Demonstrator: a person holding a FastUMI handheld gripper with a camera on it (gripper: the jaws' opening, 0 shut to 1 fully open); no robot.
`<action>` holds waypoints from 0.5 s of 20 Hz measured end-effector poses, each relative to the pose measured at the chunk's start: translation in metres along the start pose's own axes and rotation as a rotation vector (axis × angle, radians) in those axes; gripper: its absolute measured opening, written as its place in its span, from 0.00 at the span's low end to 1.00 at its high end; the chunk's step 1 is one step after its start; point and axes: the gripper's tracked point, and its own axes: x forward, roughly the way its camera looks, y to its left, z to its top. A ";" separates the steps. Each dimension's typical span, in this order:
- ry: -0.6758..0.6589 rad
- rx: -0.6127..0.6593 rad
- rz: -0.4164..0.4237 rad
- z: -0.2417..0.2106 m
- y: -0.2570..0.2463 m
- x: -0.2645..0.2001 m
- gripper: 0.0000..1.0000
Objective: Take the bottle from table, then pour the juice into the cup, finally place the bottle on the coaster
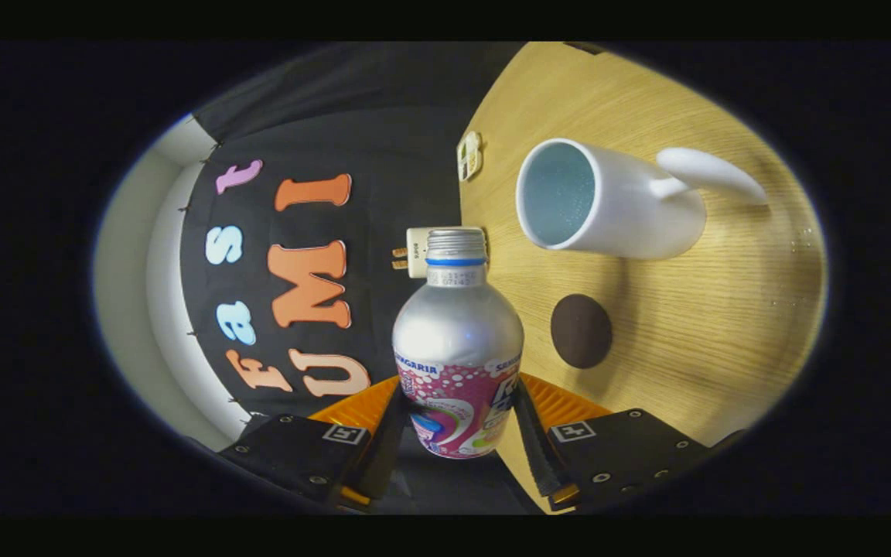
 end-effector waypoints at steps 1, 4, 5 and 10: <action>-0.002 0.020 0.002 0.001 0.002 0.000 0.72; -0.001 0.059 -0.001 0.006 0.002 0.001 0.71; -0.002 0.077 -0.001 0.006 0.002 0.002 0.72; 0.006 0.150 -0.003 0.009 0.002 0.001 0.71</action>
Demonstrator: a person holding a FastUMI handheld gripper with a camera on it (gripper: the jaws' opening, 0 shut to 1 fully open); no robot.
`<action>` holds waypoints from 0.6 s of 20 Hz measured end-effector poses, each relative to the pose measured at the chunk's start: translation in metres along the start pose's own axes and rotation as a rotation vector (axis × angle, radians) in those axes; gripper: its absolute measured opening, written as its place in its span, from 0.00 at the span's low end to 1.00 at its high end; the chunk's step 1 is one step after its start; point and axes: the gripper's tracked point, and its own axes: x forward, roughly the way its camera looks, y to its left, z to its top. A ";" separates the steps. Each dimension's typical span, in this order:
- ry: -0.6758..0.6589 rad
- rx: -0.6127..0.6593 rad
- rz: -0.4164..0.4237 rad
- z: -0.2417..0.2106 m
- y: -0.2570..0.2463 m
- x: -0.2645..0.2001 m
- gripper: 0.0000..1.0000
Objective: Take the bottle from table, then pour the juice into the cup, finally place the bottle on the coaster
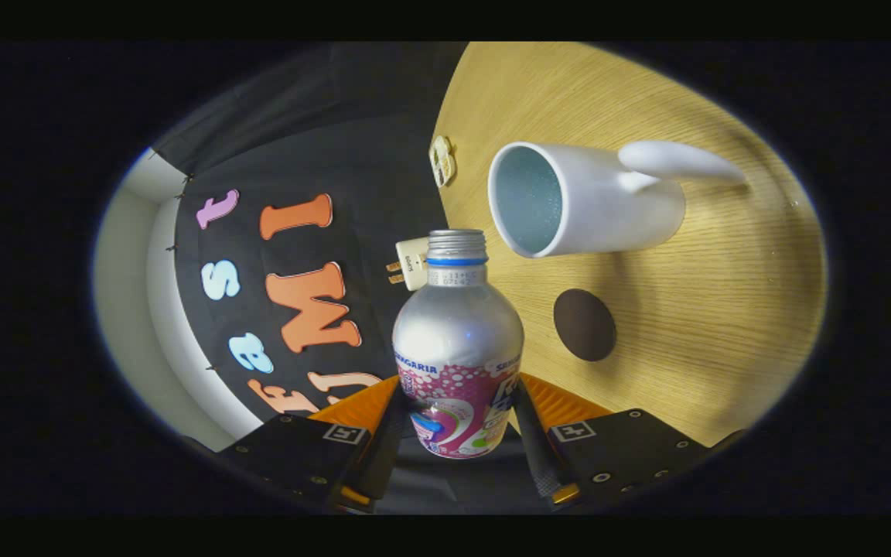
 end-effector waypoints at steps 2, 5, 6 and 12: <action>0.005 0.030 0.007 0.000 0.004 0.000 0.71; 0.011 0.058 0.014 -0.002 0.008 0.000 0.71; 0.010 0.070 0.017 0.000 0.010 0.000 0.72; 0.011 0.130 0.015 0.006 0.014 -0.003 0.72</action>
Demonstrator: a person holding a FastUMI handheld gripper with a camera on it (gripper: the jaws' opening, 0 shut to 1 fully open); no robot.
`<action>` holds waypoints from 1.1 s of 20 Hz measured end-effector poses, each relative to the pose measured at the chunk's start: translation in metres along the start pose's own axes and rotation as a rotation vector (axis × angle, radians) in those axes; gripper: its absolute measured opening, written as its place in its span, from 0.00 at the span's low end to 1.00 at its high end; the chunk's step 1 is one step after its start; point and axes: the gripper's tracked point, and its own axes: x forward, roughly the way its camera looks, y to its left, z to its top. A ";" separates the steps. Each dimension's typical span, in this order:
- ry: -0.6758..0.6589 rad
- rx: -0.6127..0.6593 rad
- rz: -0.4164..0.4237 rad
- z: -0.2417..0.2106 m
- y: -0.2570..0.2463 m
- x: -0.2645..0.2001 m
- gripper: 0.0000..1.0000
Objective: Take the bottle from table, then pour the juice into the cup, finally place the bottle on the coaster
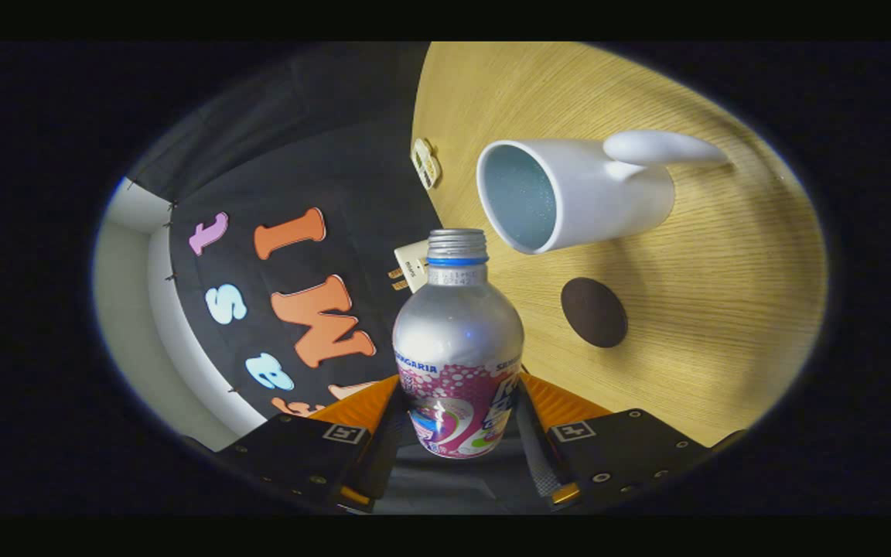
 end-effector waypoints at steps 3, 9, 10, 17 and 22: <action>0.006 0.027 0.005 0.000 0.003 0.000 0.72; 0.012 0.061 0.001 -0.001 0.008 0.001 0.72; 0.013 0.068 0.001 -0.002 0.008 -0.001 0.72; 0.011 0.096 -0.011 0.000 0.009 -0.001 0.72; 0.014 0.143 -0.011 0.002 0.013 -0.001 0.71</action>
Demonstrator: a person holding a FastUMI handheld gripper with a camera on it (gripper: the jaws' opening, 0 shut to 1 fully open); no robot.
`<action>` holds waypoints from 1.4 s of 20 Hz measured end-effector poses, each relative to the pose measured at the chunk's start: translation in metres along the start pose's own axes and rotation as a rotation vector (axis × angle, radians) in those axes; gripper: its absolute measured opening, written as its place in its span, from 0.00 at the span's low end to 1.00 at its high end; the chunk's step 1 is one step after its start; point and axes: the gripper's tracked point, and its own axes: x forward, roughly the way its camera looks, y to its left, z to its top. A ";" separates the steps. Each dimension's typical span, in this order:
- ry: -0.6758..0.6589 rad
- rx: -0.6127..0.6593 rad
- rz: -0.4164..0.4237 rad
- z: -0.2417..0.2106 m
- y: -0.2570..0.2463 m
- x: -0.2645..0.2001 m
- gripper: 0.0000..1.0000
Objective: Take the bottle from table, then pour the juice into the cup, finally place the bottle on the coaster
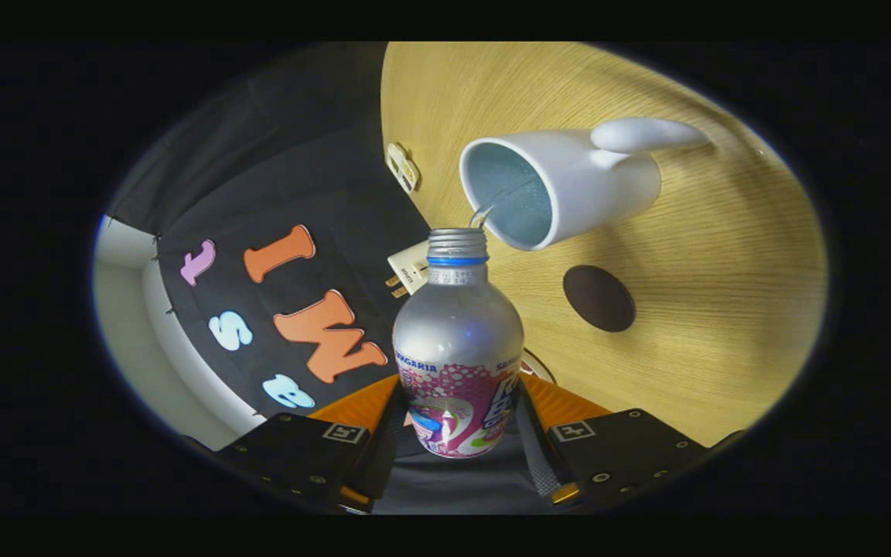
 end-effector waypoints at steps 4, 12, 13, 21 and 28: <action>0.001 0.032 0.003 0.000 0.005 -0.001 0.72; 0.006 0.091 0.000 -0.003 0.009 0.000 0.72; 0.009 0.094 -0.001 -0.003 0.010 0.001 0.72; 0.022 0.127 0.015 -0.009 0.018 -0.003 0.72; 0.032 0.178 0.048 -0.011 0.034 -0.005 0.72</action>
